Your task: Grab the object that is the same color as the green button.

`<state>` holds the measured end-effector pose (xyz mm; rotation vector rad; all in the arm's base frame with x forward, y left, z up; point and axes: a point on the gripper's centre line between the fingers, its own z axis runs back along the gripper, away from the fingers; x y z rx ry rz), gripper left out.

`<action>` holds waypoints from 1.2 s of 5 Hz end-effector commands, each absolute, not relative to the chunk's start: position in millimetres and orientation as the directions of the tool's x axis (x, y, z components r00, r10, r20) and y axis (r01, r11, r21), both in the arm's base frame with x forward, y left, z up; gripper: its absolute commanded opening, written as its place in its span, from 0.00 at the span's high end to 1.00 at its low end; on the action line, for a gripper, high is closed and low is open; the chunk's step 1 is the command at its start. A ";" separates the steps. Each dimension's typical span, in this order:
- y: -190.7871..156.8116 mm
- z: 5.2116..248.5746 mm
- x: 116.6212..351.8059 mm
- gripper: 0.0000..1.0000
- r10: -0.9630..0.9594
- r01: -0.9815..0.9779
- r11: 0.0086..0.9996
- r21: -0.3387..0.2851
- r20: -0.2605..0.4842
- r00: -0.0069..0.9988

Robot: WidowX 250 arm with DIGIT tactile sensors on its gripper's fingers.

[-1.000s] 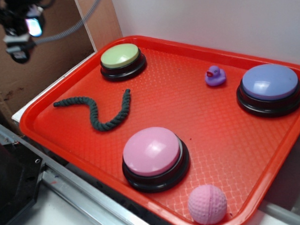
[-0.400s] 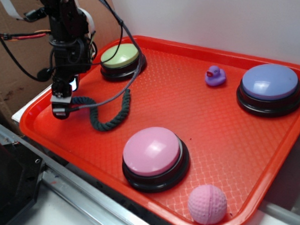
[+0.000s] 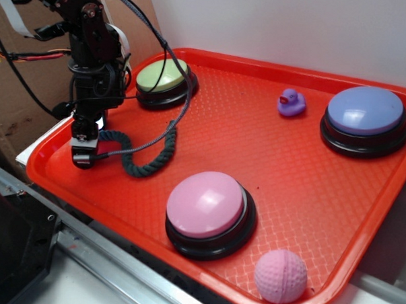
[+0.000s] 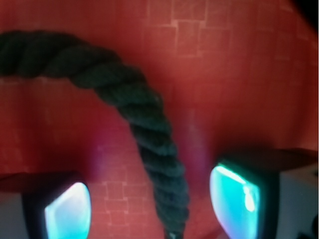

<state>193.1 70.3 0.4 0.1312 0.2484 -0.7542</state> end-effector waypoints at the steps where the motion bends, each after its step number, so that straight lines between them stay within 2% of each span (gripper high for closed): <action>1: 67.7 -16.2 195.0 1.00 -0.625 0.660 0.750 0.041 -0.281 0.728; 3: 62.8 -17.4 192.8 1.00 -0.612 0.653 0.756 0.045 -0.302 0.731; 4: 62.8 3.2 196.0 1.00 -0.598 0.629 0.773 0.078 -0.240 0.765; 5: 56.9 53.6 202.6 1.00 -0.399 0.415 0.895 0.165 -0.123 0.909; 6: 35.3 105.0 186.5 1.00 -0.168 0.172 0.978 0.122 -0.040 0.985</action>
